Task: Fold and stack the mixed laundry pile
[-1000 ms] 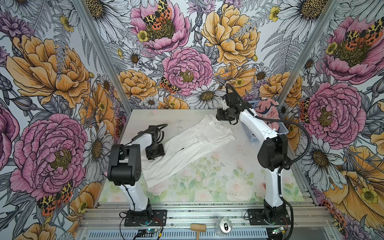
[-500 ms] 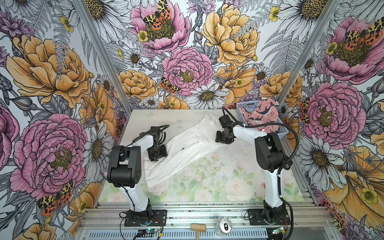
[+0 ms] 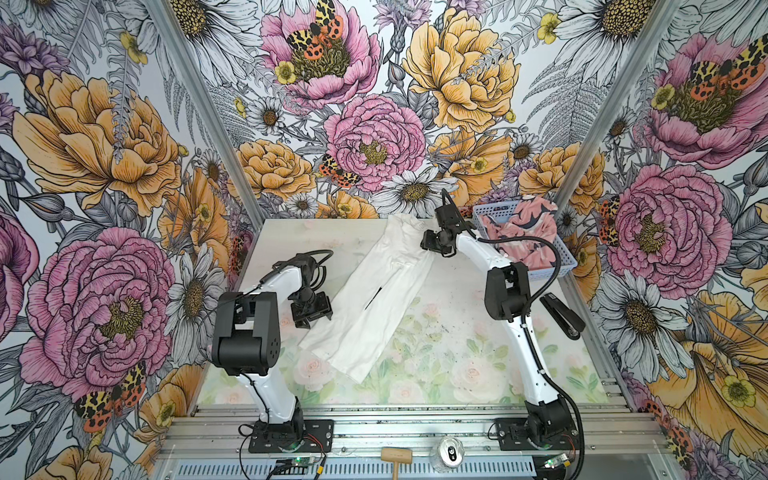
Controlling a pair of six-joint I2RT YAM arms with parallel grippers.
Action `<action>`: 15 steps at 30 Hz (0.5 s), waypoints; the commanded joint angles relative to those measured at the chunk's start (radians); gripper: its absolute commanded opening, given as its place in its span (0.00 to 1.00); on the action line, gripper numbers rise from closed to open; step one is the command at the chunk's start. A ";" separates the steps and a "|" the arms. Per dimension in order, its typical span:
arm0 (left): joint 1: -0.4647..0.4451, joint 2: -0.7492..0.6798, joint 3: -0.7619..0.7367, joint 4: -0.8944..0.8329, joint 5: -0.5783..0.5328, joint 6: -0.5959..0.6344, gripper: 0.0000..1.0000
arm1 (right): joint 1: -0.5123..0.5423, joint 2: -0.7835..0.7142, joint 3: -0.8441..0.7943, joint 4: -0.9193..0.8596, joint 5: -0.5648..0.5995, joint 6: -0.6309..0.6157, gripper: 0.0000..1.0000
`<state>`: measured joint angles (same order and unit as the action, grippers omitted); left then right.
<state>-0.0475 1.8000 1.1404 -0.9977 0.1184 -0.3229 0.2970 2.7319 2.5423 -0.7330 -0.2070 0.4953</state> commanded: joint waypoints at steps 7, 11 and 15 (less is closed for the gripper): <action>-0.126 0.070 -0.064 0.019 0.111 -0.006 0.69 | 0.003 -0.054 0.071 -0.080 -0.070 -0.032 0.56; -0.203 0.032 -0.149 0.031 0.174 -0.058 0.67 | 0.007 -0.227 -0.087 -0.082 -0.050 -0.068 0.56; -0.296 -0.030 -0.246 0.057 0.199 -0.138 0.66 | 0.006 -0.395 -0.252 -0.079 -0.036 -0.084 0.57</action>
<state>-0.2783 1.7287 1.0145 -0.9897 0.1753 -0.3855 0.2958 2.4863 2.3482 -0.8215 -0.2565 0.4427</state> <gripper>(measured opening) 0.659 0.570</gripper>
